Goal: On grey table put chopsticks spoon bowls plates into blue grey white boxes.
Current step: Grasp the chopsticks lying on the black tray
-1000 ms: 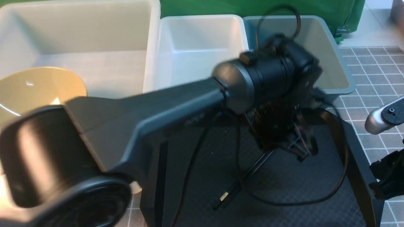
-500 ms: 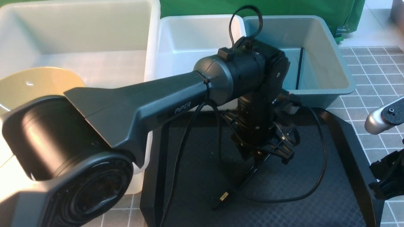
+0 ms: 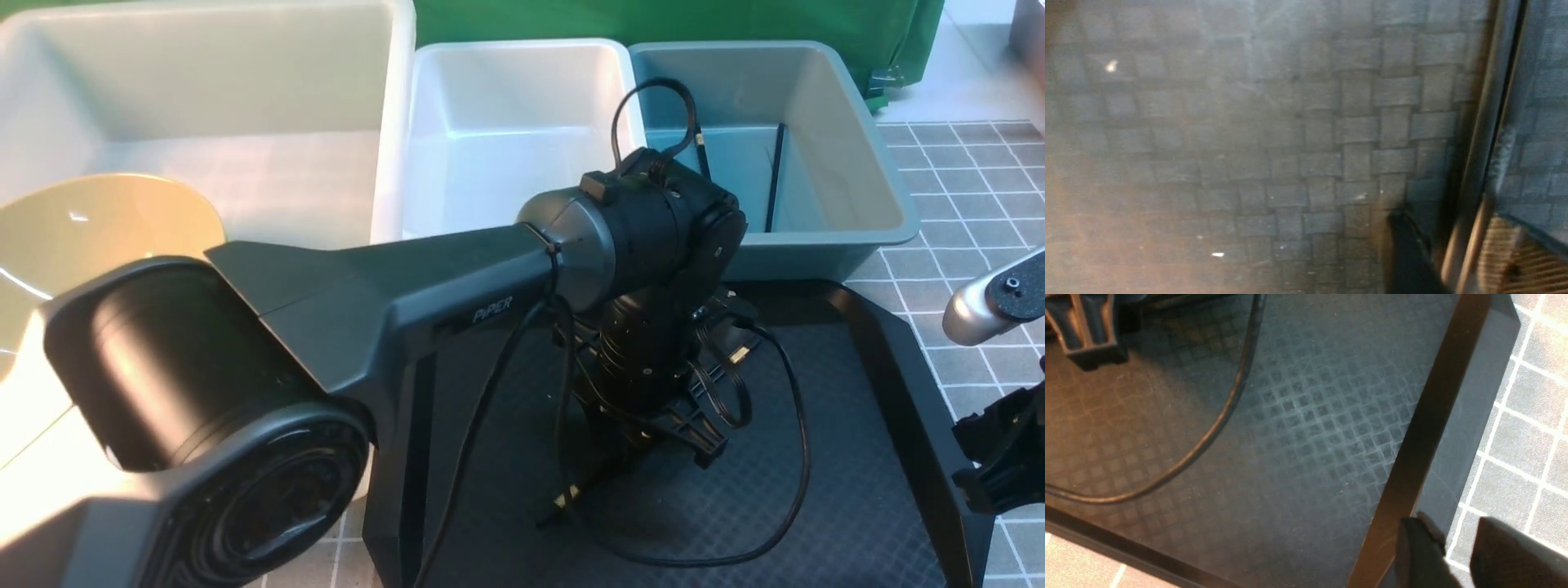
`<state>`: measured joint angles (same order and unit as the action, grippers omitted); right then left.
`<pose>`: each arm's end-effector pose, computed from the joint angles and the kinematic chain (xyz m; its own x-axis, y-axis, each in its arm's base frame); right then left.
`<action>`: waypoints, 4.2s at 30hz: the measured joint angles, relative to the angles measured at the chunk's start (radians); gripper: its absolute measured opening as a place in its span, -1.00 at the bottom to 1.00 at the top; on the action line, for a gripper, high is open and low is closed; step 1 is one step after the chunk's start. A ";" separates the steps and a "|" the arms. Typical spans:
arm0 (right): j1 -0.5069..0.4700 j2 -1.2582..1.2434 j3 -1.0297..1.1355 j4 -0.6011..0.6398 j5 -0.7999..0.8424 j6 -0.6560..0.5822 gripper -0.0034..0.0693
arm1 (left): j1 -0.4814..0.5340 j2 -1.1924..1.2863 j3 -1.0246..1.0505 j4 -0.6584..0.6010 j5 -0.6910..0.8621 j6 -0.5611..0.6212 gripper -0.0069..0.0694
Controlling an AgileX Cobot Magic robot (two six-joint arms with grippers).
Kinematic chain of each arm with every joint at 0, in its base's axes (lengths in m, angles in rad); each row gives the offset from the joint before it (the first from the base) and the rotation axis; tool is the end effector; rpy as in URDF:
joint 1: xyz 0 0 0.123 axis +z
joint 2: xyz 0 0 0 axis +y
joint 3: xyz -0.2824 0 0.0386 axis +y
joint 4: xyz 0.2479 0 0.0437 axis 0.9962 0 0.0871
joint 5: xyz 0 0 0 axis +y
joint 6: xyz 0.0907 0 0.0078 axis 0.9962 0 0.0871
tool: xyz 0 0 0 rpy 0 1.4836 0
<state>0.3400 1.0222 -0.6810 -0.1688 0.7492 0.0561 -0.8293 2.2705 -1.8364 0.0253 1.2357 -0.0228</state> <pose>0.1760 0.0512 0.2663 -0.7709 -0.3444 -0.5358 -0.3258 0.9361 -0.1328 0.3079 -0.3330 0.1586 -0.6860 0.7276 0.0114 0.7276 0.6856 0.0241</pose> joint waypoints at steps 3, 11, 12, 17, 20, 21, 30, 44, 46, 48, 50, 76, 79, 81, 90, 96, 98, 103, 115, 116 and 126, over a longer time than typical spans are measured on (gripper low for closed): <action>0.000 0.000 0.000 0.000 -0.003 0.000 -0.29 | -0.014 0.003 -0.004 0.039 0.002 -0.026 -0.68; 0.000 0.000 0.000 0.000 -0.004 0.000 -0.28 | -0.022 -0.018 0.004 0.088 -0.012 -0.045 -0.71; 0.000 0.000 0.000 0.000 -0.004 0.000 -0.28 | -0.020 -0.025 0.008 0.086 -0.019 -0.046 -0.71; 0.000 0.000 0.000 0.000 -0.004 0.000 -0.26 | -0.011 -0.084 0.018 0.041 -0.064 -0.033 -0.83; 0.000 0.000 0.000 0.000 -0.004 0.000 -0.26 | -0.011 -0.121 0.018 0.019 -0.088 -0.025 -0.85; 0.000 0.000 0.000 0.000 -0.004 0.000 -0.26 | -0.011 -0.130 0.018 0.015 -0.090 -0.021 -0.85; 0.000 0.000 0.000 0.000 -0.008 0.000 -0.26 | -0.011 -0.110 0.018 0.053 -0.176 0.015 -0.72; 0.000 0.000 0.000 0.004 -0.012 0.001 -0.26 | -0.011 -0.012 0.006 0.058 -0.180 0.090 0.09; 0.000 0.000 0.000 0.007 -0.012 0.001 -0.26 | -0.011 -0.008 0.004 0.053 -0.171 0.085 -0.04; 0.000 0.000 0.000 0.009 -0.012 0.001 -0.26 | -0.012 -0.002 -0.001 0.046 -0.160 0.079 -0.26; 0.000 0.000 0.000 0.010 -0.012 0.001 -0.26 | -0.016 -0.002 -0.003 0.033 -0.154 0.070 -0.59; 0.000 0.000 0.000 0.013 -0.012 0.003 -0.26 | -0.016 -0.141 0.017 0.010 -0.100 0.008 -0.84; 0.000 0.000 0.000 0.015 -0.012 0.003 -0.26 | -0.016 -0.103 0.018 0.062 -0.100 -0.038 -0.77; 0.000 0.000 0.000 0.015 -0.012 0.003 -0.26 | -0.013 -0.085 0.018 0.078 -0.099 -0.047 -0.70; 0.000 0.000 0.000 0.017 -0.012 0.003 -0.26 | -0.010 -0.025 0.017 0.088 -0.098 -0.061 -0.56; 0.000 0.000 0.000 0.019 -0.012 0.003 -0.26 | -0.010 -0.014 0.008 0.082 -0.092 -0.061 -0.58; 0.000 0.000 0.000 0.019 -0.012 0.003 -0.26 | -0.010 -0.014 0.006 0.081 -0.090 -0.061 -0.65; 0.000 0.000 0.000 0.020 -0.012 0.003 -0.25 | -0.010 -0.013 0.001 0.083 -0.084 -0.061 -0.81; 0.000 0.000 0.000 0.021 -0.004 0.003 -0.25 | -0.010 -0.123 -0.001 0.084 -0.108 -0.064 -0.82; 0.000 0.000 0.000 0.021 -0.004 0.003 -0.25 | -0.010 -0.126 -0.001 0.084 -0.108 -0.064 -0.82; 0.000 0.000 0.000 0.023 -0.004 0.003 -0.25 | -0.009 -0.184 -0.118 0.112 -0.354 -0.066 -0.82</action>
<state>0.3400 1.0222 -0.6810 -0.1459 0.7450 0.0596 -0.8385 2.0864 -1.9544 0.1378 0.8813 -0.0888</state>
